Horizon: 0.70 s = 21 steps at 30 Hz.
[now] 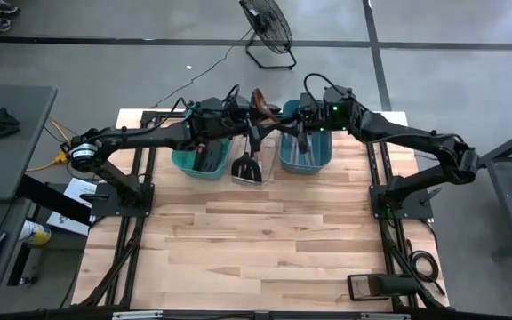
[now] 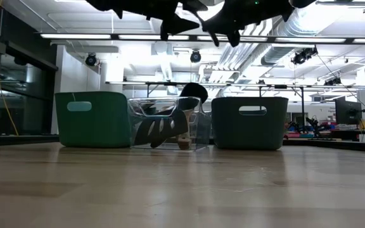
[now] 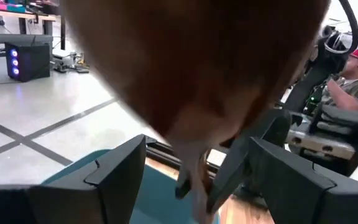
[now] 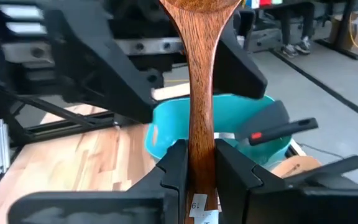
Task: Pick & Place Kitchen Items
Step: Put the brown serving spoon into the transparent bin
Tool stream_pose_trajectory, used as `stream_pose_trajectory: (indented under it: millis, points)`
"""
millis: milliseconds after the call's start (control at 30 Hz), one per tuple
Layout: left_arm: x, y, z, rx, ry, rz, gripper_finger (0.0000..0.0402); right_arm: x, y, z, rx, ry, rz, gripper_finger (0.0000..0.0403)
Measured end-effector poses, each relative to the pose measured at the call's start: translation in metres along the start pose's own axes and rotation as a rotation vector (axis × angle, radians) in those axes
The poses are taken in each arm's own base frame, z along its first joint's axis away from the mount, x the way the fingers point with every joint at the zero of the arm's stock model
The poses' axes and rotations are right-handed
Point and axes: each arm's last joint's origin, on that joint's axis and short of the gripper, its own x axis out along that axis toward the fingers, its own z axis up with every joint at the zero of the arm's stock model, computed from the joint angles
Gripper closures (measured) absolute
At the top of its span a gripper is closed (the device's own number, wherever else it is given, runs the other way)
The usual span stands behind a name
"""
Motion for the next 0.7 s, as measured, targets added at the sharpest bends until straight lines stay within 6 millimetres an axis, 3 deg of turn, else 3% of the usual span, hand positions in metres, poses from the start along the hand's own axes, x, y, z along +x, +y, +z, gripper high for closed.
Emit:
stream_pose_trajectory:
  millis: [367, 700]
  points:
    - [0.000, -0.001, 0.000, -0.057, 0.003, -0.011, 0.0121, 0.002, -0.001, 0.002, -0.010, -0.031, -0.003, 0.0353]
    - [0.000, -0.002, 0.002, -0.067, -0.019, -0.016, 0.0122, 0.015, 0.004, -0.002, -0.010, -0.032, 0.027, 0.0353]
